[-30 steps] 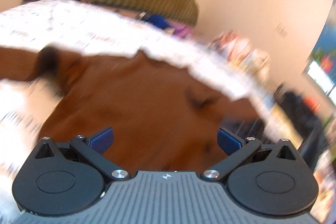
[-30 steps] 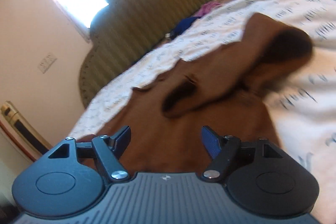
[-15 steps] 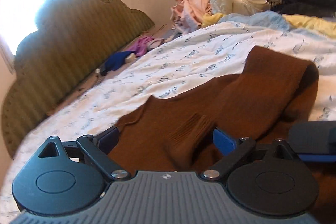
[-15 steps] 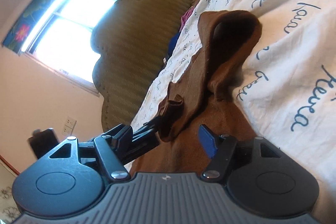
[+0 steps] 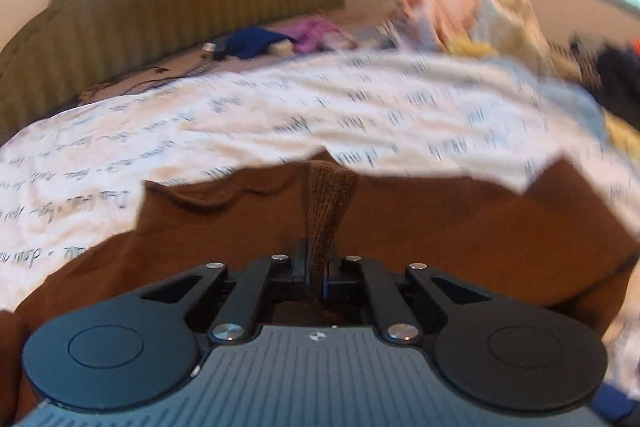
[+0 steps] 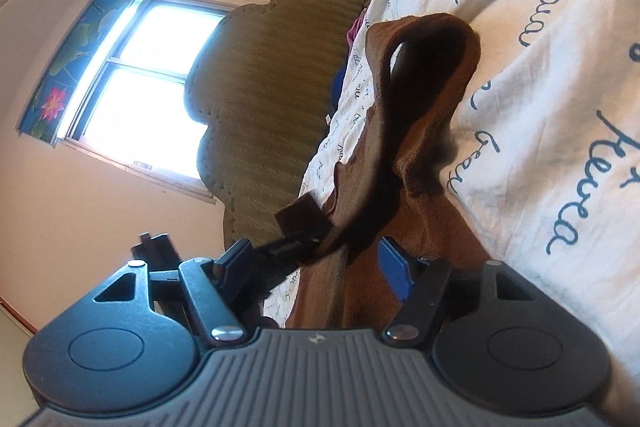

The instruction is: Fold small clothes

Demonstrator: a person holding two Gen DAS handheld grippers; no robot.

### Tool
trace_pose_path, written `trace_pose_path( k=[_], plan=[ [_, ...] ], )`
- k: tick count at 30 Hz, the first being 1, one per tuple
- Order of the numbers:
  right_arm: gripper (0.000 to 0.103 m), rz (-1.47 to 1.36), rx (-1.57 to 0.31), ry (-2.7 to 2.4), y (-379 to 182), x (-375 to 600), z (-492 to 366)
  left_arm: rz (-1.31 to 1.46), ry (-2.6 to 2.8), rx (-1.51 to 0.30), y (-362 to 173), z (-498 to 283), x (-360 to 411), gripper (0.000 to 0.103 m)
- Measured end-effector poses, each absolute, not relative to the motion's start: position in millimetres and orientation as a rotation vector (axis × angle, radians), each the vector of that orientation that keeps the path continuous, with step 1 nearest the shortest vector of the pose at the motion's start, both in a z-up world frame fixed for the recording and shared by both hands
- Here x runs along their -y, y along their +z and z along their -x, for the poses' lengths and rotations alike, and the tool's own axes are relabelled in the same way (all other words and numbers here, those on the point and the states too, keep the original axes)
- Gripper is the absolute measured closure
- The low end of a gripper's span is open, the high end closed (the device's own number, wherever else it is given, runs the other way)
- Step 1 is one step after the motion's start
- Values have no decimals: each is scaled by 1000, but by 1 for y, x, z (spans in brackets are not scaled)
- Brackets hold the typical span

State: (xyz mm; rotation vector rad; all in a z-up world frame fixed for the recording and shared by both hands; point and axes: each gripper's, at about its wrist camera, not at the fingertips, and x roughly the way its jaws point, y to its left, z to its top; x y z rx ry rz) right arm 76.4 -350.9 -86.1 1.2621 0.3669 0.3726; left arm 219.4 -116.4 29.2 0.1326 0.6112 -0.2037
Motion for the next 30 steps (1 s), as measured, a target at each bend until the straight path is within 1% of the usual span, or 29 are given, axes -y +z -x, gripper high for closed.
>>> trace_pose_path(
  k=[3,5,10,13,18,20,23,28,30],
  plan=[
    [34,-1248,-374,377,-84,349,-77,59,-131,-559,56,-214,68,95],
    [34,-1244,-377,379,-85,349,-76,156,-56,-571,58,-216,31,95],
    [34,-1231,-382,381,-85,349,-77,265,75,-709,19,-219,-34,96],
    [34,-1219,-385,382,-83,348,-78,325,99,-683,9,-206,-52,95],
    [34,-1198,-390,382,-82,345,-80,389,180,-587,27,-192,-68,95],
    [34,-1188,-392,383,-82,344,-81,414,205,-588,28,-194,-82,96],
    [33,-1172,-394,384,-80,341,-82,406,196,-644,19,-199,-92,95],
    [32,-1155,-399,385,-79,339,-83,461,222,-555,29,-175,-106,96],
    [32,-1147,-400,381,-77,338,-83,457,218,-559,29,-168,-108,96]
  ],
)
